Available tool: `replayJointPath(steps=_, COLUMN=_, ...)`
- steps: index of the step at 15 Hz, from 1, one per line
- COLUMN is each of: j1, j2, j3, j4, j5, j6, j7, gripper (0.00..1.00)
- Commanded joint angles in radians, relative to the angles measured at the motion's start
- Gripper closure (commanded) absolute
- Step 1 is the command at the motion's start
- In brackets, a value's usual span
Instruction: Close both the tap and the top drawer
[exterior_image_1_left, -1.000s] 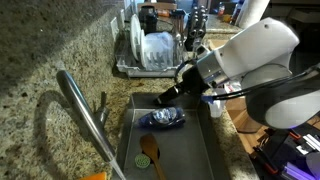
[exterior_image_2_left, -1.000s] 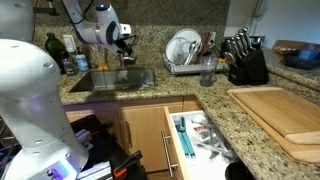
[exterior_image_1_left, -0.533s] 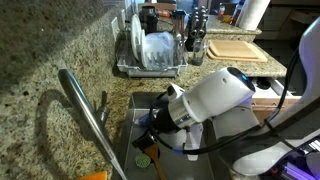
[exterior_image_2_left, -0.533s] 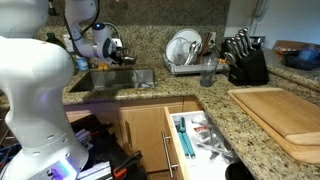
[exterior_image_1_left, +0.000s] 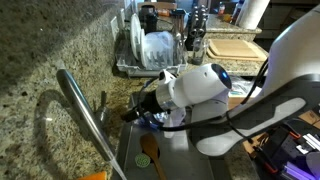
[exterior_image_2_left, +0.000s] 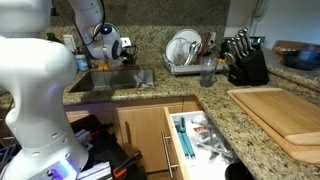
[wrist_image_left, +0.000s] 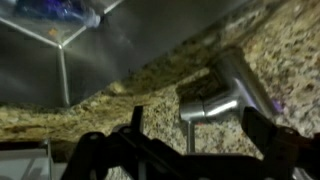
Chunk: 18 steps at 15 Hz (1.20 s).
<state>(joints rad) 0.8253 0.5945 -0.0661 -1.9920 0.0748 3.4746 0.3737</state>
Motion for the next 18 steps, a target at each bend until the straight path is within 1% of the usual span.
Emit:
replayJointPath(steps=1, j1=0.043, j2=0.12, j3=-0.057, j4=0.265, j5=0.03, j6=-0.003, j7=0.051, gripper=0.0)
replayJointPath(steps=2, j1=0.063, j2=0.158, j3=-0.076, j4=0.332, j5=0.044, j6=-0.006, j7=0.069, gripper=0.0)
replayJointPath(steps=3, j1=0.023, j2=0.072, j3=-0.041, j4=0.197, j5=0.008, j6=-0.011, j7=0.045, gripper=0.0)
replayJointPath(steps=4, j1=0.028, j2=0.087, j3=-0.045, j4=0.235, j5=0.009, j6=-0.019, j7=0.05, gripper=0.0)
replayJointPath(steps=7, j1=0.028, j2=0.091, j3=-0.044, j4=0.228, j5=0.009, j6=-0.018, j7=0.05, gripper=0.0)
replayJointPath(steps=8, j1=0.018, j2=0.082, j3=-0.046, j4=0.215, j5=0.009, j6=-0.018, j7=0.051, gripper=0.0)
replayJointPath(steps=9, j1=0.032, j2=0.083, j3=-0.085, j4=0.239, j5=0.031, j6=-0.018, j7=0.051, gripper=0.0)
replayJointPath(steps=11, j1=-0.027, j2=0.084, j3=-0.053, j4=0.317, j5=0.051, j6=-0.016, j7=0.114, gripper=0.0)
replayJointPath(steps=12, j1=-0.103, j2=0.072, j3=0.047, j4=0.342, j5=0.129, j6=-0.015, j7=0.034, gripper=0.0)
replayJointPath(steps=13, j1=-0.076, j2=0.078, j3=-0.018, j4=0.371, j5=0.081, j6=-0.015, j7=0.152, gripper=0.0)
replayJointPath(steps=14, j1=-0.063, j2=0.075, j3=-0.046, j4=0.379, j5=0.12, j6=-0.016, j7=0.14, gripper=0.0)
replayJointPath(steps=15, j1=-0.066, j2=0.042, j3=-0.057, j4=0.317, j5=0.109, j6=-0.017, j7=0.131, gripper=0.0)
replayJointPath(steps=16, j1=-0.067, j2=0.078, j3=-0.045, j4=0.371, j5=0.091, j6=-0.019, j7=0.126, gripper=0.0)
replayJointPath(steps=18, j1=-0.071, j2=0.074, j3=-0.051, j4=0.37, j5=0.09, j6=-0.019, j7=0.127, gripper=0.0)
